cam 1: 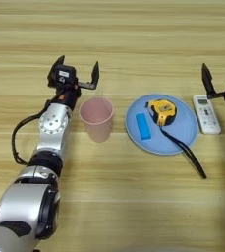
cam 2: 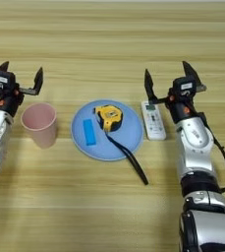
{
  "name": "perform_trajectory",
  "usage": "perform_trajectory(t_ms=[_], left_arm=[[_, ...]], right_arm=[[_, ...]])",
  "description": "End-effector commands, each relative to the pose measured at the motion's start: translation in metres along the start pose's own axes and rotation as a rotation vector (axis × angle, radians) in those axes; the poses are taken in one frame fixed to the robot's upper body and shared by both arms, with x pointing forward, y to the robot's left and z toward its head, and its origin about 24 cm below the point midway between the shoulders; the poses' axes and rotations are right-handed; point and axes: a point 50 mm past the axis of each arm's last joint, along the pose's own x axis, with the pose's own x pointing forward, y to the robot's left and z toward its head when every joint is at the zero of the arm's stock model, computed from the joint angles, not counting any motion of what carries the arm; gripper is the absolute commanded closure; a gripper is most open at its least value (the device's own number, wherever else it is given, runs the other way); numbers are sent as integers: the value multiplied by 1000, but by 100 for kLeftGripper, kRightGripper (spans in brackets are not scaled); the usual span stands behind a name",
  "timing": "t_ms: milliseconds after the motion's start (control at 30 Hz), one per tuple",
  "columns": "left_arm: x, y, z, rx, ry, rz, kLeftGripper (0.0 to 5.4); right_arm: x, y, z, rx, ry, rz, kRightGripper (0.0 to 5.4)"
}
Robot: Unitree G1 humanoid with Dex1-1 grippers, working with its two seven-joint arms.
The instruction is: Move the objects on the table
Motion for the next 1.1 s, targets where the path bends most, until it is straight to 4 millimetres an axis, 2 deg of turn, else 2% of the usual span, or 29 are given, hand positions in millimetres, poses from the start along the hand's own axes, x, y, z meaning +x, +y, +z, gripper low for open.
perform_trajectory(t_ms=[33,133,233,600,733,1100], left_arm=[[3,-3,4,12,-22,-9,0],[3,-3,4,12,-22,-10,0],[3,-4,4,13,-22,-9,0],[4,-4,4,12,-19,-8,0],[5,-4,4,10,-18,-7,0],[5,-4,4,9,-17,-5,0]], right_arm=[[9,10,16,11,-34,115,3],[9,22,23,11,-30,249,3],[5,38,23,19,18,428,3],[-3,62,25,93,94,757,3],[-7,74,17,155,155,866,3],[-5,107,0,192,221,981,3]])
